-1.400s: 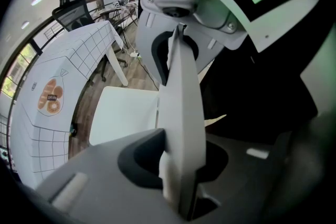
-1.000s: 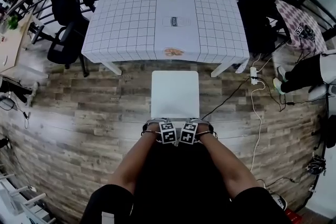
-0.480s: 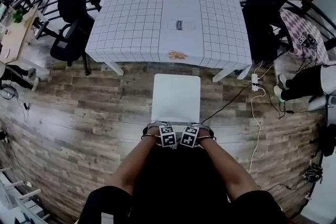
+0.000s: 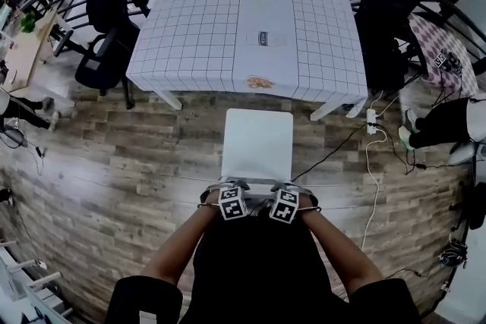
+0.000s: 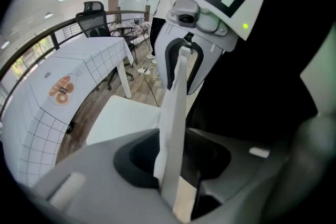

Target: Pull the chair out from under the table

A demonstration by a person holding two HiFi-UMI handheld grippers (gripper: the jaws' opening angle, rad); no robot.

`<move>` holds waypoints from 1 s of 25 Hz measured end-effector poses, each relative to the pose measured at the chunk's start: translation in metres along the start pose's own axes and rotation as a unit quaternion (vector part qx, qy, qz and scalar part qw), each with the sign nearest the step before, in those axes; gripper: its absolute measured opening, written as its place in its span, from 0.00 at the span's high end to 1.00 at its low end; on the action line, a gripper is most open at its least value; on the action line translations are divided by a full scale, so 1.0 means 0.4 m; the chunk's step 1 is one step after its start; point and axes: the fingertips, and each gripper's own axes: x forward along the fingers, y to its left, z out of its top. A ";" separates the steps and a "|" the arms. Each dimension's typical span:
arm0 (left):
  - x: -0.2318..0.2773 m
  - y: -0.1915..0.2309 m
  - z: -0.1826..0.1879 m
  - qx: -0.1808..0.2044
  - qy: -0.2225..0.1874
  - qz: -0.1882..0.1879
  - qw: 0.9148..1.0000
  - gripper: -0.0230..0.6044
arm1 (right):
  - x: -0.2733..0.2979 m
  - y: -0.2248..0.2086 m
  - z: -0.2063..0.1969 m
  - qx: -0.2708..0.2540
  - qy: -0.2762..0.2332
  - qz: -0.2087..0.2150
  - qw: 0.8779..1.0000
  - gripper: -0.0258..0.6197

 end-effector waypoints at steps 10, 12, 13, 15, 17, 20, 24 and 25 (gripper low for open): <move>-0.246 0.138 0.060 -0.196 -0.193 0.064 0.959 0.73 | -0.210 -0.111 0.086 0.112 -0.152 -0.055 0.981 0.78; -0.305 0.160 0.075 -0.233 -0.231 0.085 0.941 0.73 | -0.256 -0.134 0.091 0.135 -0.176 -0.085 0.971 0.78; -0.333 0.171 0.087 -0.244 -0.242 0.096 0.934 0.73 | -0.279 -0.148 0.092 0.146 -0.189 -0.099 0.966 0.78; -0.386 0.207 0.124 -0.256 -0.265 0.119 0.922 0.73 | -0.333 -0.191 0.100 0.170 -0.219 -0.118 0.953 0.78; -0.436 0.243 0.165 -0.267 -0.303 0.136 0.905 0.73 | -0.401 -0.233 0.130 0.194 -0.259 -0.133 0.937 0.78; -0.499 0.269 0.223 -0.279 -0.358 0.155 0.877 0.73 | -0.504 -0.265 0.189 0.213 -0.323 -0.154 0.909 0.78; -0.555 0.278 0.285 -0.265 -0.387 0.198 0.861 0.73 | -0.598 -0.278 0.223 0.214 -0.371 -0.179 0.886 0.80; -0.567 0.283 0.296 -0.260 -0.391 0.208 0.858 0.73 | -0.613 -0.283 0.227 0.207 -0.377 -0.187 0.883 0.83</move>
